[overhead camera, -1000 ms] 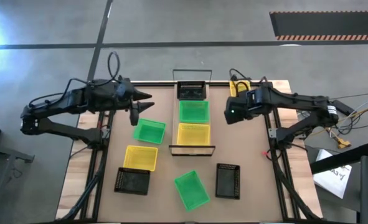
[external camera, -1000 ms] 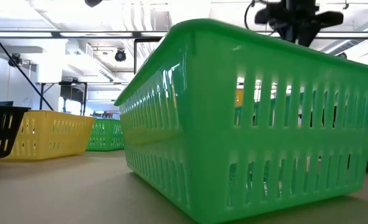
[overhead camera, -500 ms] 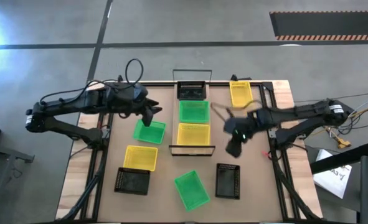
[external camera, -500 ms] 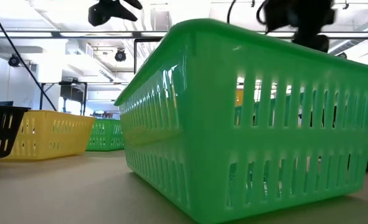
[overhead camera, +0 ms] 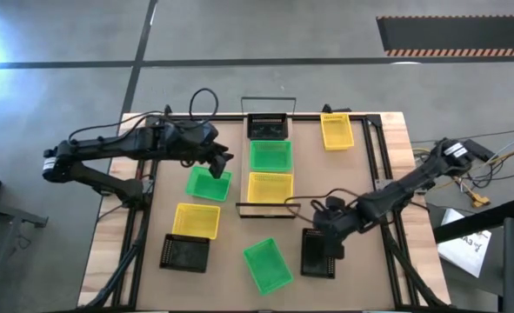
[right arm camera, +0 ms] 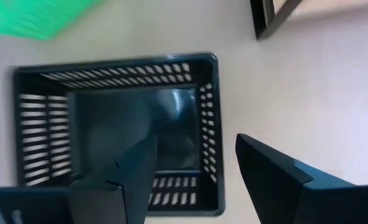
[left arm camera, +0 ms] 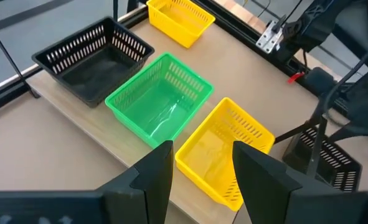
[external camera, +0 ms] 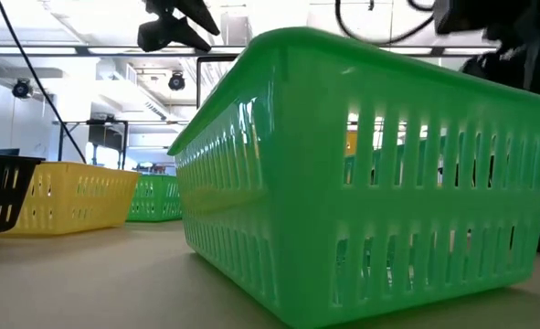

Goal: Stack baskets on shelf by color
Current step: Stack the right black bin on top of the black bin on the shelf

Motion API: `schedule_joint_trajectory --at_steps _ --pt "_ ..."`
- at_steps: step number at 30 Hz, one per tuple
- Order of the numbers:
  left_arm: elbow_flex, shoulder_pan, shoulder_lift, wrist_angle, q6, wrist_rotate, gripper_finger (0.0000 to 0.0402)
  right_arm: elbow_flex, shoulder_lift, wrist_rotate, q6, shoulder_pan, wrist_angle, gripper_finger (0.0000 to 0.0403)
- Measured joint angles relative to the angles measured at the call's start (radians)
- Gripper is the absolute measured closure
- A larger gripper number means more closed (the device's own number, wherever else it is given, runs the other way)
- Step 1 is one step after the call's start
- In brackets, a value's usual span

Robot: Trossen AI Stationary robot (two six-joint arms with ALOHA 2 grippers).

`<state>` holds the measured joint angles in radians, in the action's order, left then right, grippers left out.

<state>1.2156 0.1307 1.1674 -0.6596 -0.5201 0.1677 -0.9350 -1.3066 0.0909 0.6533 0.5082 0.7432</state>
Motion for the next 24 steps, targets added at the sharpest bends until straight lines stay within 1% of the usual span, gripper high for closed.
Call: schedule_joint_trajectory --at_steps 4,7,10,14,15,16,19,24 --pt "0.0 0.0 0.003 0.001 0.001 0.0 0.0251 0.002 -0.084 0.026 0.001 0.0 -0.001 0.0211" --pt "0.0 0.0 -0.002 -0.001 0.002 0.0 0.0251 0.001 -0.142 0.025 0.01 -0.002 -0.002 0.0235" --pt "0.0 0.0 -0.012 -0.001 0.014 0.001 0.0251 0.001 -0.18 0.024 0.052 -0.002 -0.002 0.0276" --pt "0.0 0.0 -0.024 -0.002 0.037 -0.009 0.0251 -0.011 -0.173 0.008 0.127 -0.002 0.032 0.0356" --pt "0.0 0.0 -0.029 -0.002 0.038 -0.01 0.0251 -0.018 -0.161 0.001 0.152 -0.002 0.058 0.0376" --pt "0.0 -0.001 -0.036 -0.003 0.039 -0.01 0.0251 -0.026 -0.142 -0.006 0.178 -0.002 0.093 0.0383" --pt "0.0 -0.001 -0.052 -0.001 0.065 -0.011 0.0251 -0.064 -0.076 -0.066 0.246 -0.007 0.256 0.0391" --pt "0.001 -0.001 -0.079 0.037 0.111 -0.013 0.0251 -0.156 0.057 -0.226 0.397 -0.056 0.591 0.0394"
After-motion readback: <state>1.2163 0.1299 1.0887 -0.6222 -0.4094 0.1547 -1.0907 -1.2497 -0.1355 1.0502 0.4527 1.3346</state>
